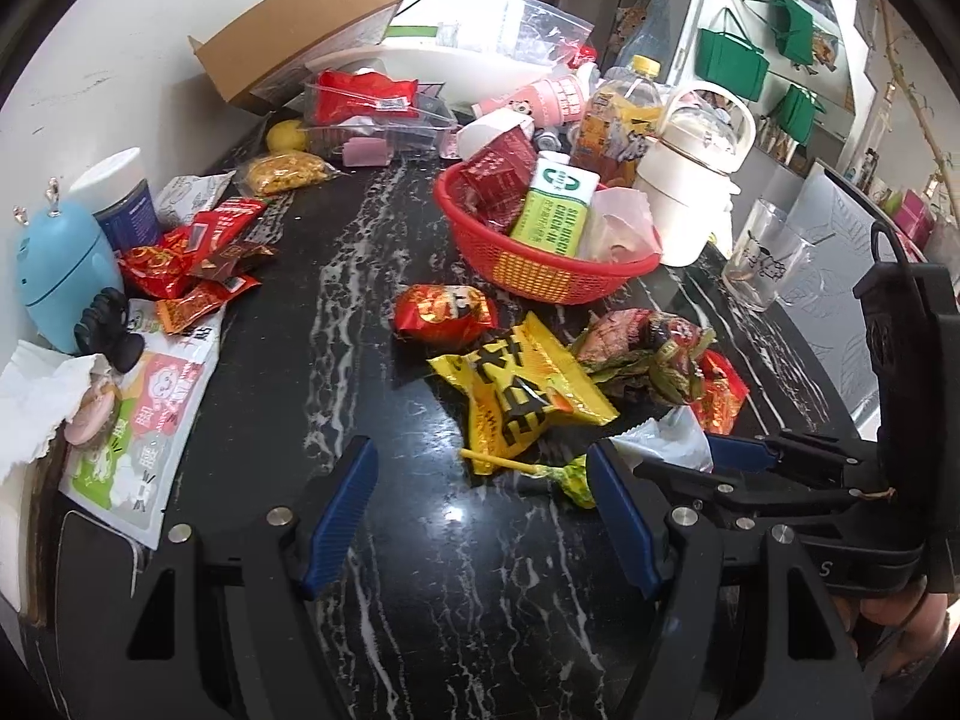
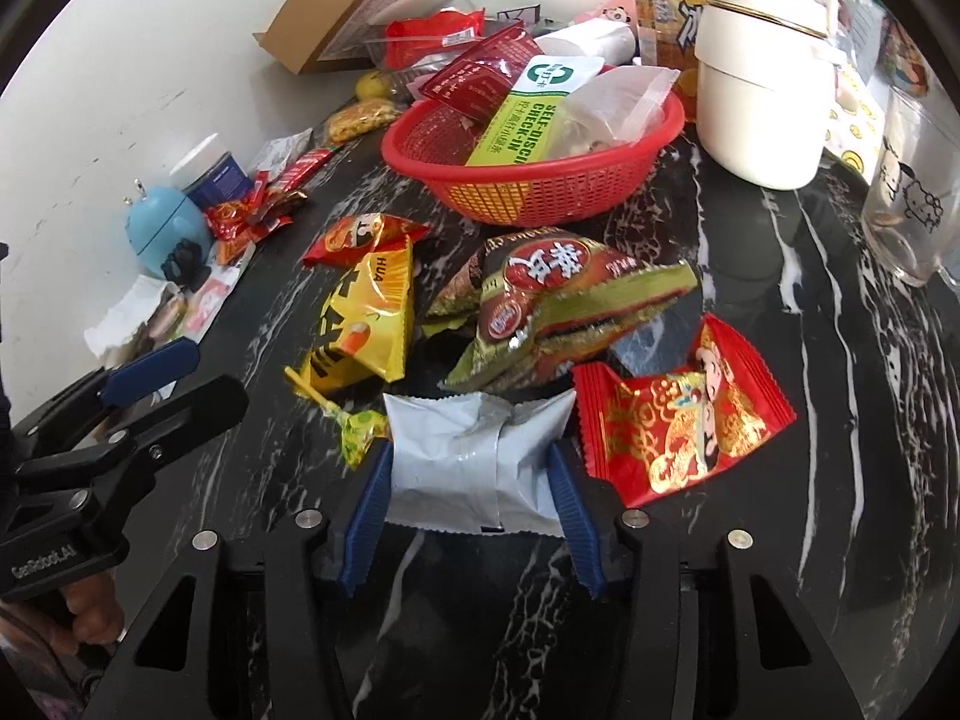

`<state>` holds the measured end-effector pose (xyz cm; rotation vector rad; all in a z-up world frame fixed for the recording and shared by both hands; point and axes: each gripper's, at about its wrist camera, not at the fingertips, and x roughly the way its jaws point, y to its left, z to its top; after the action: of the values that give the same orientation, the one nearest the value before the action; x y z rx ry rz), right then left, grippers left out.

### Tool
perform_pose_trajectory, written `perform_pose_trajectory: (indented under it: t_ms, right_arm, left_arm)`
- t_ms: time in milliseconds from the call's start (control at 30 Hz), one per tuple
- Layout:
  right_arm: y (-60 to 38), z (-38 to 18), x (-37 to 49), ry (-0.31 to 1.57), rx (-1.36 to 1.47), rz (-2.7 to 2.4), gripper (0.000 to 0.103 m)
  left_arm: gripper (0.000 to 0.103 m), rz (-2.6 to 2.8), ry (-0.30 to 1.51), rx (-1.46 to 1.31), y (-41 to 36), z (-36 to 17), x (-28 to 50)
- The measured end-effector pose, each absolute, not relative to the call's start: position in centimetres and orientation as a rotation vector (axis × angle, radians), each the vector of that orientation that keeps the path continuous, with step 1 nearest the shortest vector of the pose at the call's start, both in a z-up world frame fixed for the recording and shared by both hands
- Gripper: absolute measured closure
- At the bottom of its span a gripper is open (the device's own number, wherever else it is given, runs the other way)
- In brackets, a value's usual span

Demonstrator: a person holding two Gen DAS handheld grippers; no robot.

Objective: Organize snacks
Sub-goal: 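Reach the right tool to the white foil packet and grasp it, then grasp the green lollipop with the left tool while the right tool holds the white packet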

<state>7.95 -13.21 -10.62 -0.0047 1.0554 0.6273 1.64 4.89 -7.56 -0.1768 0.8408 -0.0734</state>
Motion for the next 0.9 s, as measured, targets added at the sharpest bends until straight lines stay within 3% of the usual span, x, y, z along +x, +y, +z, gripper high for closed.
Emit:
perform_pose_trajectory:
  t_ms: [900]
  right_arm:
    - [-18.2,-10.1,5.1,1.043,0.066,0.601,0.052]
  left_arm:
    - [0.032,-0.173,0.862,0.018,0.4,-11.1,3.7]
